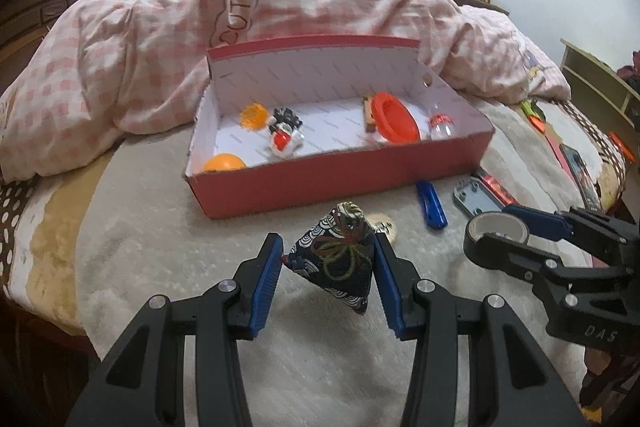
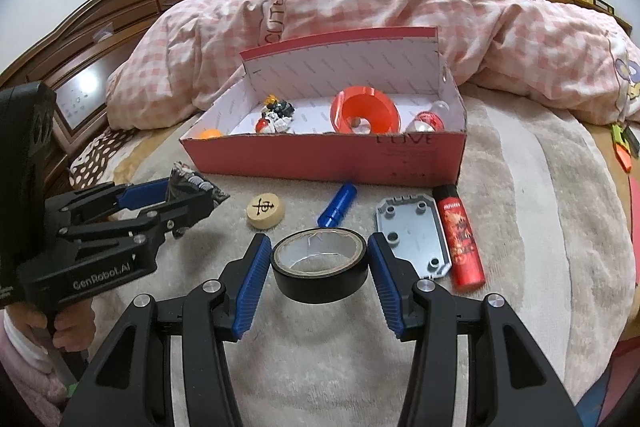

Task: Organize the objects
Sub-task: 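Carry the pouch and tape roll into the shoebox with both tools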

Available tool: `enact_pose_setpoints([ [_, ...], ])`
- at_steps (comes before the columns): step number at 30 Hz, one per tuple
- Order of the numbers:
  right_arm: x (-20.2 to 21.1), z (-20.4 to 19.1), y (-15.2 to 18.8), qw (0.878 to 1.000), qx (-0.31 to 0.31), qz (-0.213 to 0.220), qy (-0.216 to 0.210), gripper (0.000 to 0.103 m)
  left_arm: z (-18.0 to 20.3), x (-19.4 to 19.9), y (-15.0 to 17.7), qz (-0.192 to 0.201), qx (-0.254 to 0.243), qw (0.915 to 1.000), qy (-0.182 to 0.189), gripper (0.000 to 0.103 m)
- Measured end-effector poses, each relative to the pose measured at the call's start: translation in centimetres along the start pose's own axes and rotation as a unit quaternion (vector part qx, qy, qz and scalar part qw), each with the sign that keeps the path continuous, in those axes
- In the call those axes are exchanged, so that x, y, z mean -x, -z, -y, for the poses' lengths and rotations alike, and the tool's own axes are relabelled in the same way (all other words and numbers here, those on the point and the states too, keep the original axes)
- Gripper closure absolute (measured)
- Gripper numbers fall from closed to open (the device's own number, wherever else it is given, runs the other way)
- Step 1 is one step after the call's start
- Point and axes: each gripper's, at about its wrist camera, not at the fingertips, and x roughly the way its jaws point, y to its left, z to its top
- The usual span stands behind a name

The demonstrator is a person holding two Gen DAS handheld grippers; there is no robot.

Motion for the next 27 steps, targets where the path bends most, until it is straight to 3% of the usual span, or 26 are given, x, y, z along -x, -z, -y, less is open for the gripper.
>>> enact_pose_setpoints([
  [27, -0.8, -0.4, -4.0, 0.999, 0.01, 0.046, -0.013, 0.052, -2.1, -1.8, -5.2, 0.044, 0.025, 0.9987, -0.013, 0.058],
])
